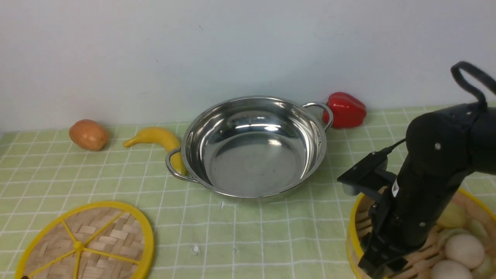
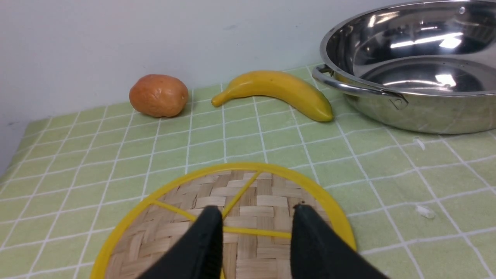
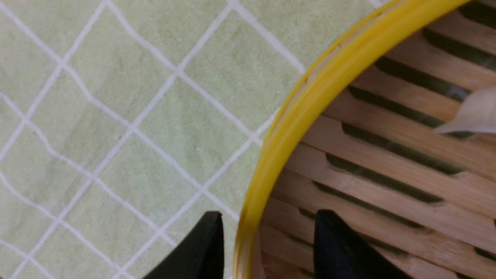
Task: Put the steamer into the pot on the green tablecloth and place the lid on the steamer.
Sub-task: 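Reach for and grasp the rim of the bamboo steamer holding the buns with the right gripper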
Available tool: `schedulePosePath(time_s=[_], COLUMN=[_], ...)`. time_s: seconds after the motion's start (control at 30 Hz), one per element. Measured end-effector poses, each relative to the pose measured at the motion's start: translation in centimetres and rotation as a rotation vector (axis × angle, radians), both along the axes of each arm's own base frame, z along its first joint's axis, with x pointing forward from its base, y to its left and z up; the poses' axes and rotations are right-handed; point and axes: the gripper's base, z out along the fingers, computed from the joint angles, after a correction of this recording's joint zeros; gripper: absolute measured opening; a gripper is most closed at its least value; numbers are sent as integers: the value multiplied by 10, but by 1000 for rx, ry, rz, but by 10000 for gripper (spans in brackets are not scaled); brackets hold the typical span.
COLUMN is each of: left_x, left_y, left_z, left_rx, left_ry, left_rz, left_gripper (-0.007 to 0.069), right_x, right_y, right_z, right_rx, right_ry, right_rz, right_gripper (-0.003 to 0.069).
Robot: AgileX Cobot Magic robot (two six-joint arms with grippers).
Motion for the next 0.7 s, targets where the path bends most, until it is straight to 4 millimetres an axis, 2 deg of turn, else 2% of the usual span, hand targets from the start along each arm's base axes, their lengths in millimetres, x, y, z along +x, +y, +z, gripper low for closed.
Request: schedulePosePath(time_s=[0.3, 0.37, 0.43, 0.5, 0.63, 0.7], left_x=[0, 0, 0, 0, 0, 0], left_y=[0, 0, 0, 0, 0, 0], left_z=[0, 0, 0, 0, 0, 0], left_rx=[0, 0, 0, 0, 0, 0], left_ry=[0, 0, 0, 0, 0, 0], left_rz=[0, 0, 0, 0, 0, 0], left_gripper=[243, 243, 243, 243, 243, 243], right_x=[5, 5, 4, 3, 3, 1], right_y=[3, 4, 4, 5, 2, -5], right_z=[-29, -30, -31, -30, -20, -2], right_rx=[-44, -42, -35, -31, -50, -75], right_ry=[84, 90, 107, 115, 76, 1], right_rz=[-2, -6, -15, -31, -65, -95], right_gripper=[312, 285, 185, 83, 67, 53])
